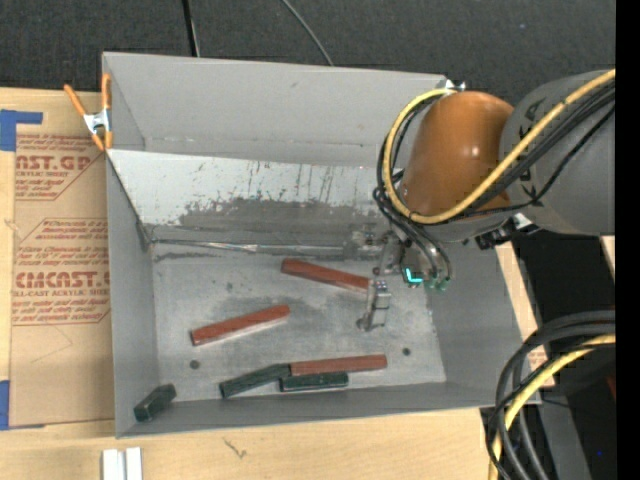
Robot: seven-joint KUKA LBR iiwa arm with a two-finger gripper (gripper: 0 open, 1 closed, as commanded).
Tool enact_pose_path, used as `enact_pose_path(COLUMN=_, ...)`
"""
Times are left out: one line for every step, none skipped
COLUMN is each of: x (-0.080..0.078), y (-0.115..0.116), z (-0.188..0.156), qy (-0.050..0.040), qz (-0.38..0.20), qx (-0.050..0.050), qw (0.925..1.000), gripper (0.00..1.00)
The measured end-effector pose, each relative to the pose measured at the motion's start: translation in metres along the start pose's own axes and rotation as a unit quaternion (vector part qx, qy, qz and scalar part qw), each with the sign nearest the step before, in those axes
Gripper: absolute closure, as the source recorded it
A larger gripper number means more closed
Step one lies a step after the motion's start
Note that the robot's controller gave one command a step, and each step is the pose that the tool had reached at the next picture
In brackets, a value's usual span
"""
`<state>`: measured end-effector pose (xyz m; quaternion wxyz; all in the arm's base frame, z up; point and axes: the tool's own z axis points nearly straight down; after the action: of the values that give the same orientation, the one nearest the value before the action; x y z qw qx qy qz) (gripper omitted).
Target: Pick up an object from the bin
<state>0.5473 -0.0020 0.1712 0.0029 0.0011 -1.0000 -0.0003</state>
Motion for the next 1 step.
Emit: enact_pose_path(x=-0.0017, y=0.0, z=-0.0034, qy=-0.0035, qz=0.0, qx=0.0, qw=1.0, gripper=0.0)
